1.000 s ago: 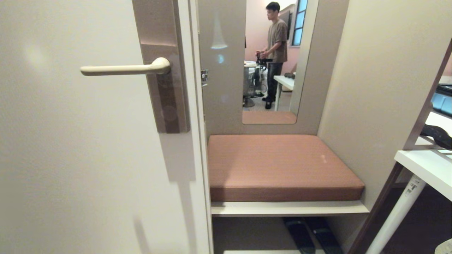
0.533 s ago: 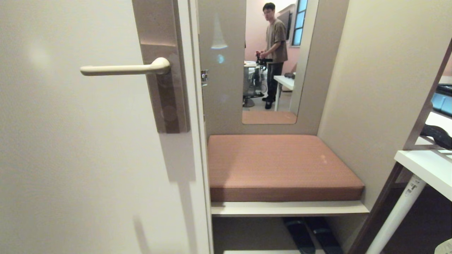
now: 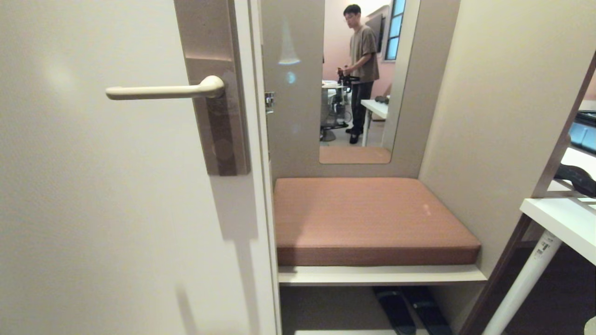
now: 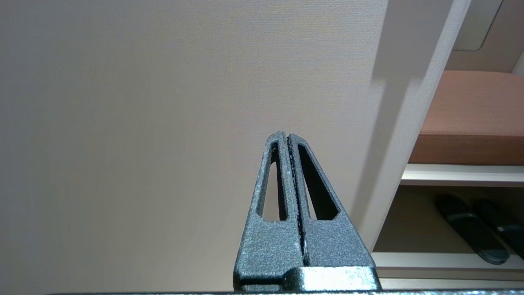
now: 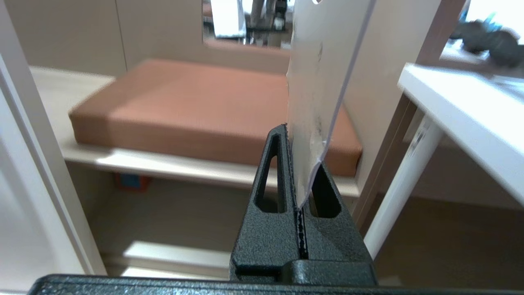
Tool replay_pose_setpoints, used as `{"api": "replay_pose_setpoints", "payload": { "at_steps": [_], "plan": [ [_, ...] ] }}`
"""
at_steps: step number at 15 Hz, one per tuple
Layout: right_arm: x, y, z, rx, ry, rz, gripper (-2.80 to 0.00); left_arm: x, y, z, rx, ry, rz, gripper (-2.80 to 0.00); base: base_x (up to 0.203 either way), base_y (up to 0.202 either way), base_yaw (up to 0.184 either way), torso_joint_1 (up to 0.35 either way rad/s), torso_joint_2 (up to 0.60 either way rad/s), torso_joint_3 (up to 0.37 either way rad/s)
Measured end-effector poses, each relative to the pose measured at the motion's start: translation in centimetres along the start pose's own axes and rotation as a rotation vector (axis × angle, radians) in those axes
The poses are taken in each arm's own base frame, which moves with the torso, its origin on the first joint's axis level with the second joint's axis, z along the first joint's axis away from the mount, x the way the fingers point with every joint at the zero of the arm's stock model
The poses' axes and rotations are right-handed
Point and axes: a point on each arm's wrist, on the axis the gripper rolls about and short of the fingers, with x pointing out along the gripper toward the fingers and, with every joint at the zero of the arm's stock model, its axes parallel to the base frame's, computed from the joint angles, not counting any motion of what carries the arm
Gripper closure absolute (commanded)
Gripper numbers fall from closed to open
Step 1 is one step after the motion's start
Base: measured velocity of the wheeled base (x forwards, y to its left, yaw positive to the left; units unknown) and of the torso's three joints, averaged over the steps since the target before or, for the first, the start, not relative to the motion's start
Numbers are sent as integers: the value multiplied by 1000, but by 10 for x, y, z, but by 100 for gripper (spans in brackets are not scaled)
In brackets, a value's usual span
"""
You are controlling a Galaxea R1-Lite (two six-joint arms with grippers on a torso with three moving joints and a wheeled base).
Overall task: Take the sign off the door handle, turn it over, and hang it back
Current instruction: Hand it to the other hand
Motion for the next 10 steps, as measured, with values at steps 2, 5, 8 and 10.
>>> {"api": "replay_pose_setpoints", "payload": {
  "at_steps": [2, 5, 8, 10],
  "plan": [
    [-5, -1, 16, 0, -17, -4, 0, 0, 0, 0, 1, 0, -1, 0, 0, 0, 0, 0, 0, 0],
    [-4, -3, 46, 5, -23, -20, 0, 0, 0, 0, 25, -1, -13, 0, 0, 0, 0, 0, 0, 0],
    [10, -7, 85, 48, -35, -37, 0, -2, -1, 7, 49, -17, -46, 0, 0, 0, 0, 0, 0, 0],
    [22, -8, 106, 74, -35, -38, 0, -1, -3, 23, 41, -26, -84, 0, 0, 0, 0, 0, 0, 0]
  ]
}}
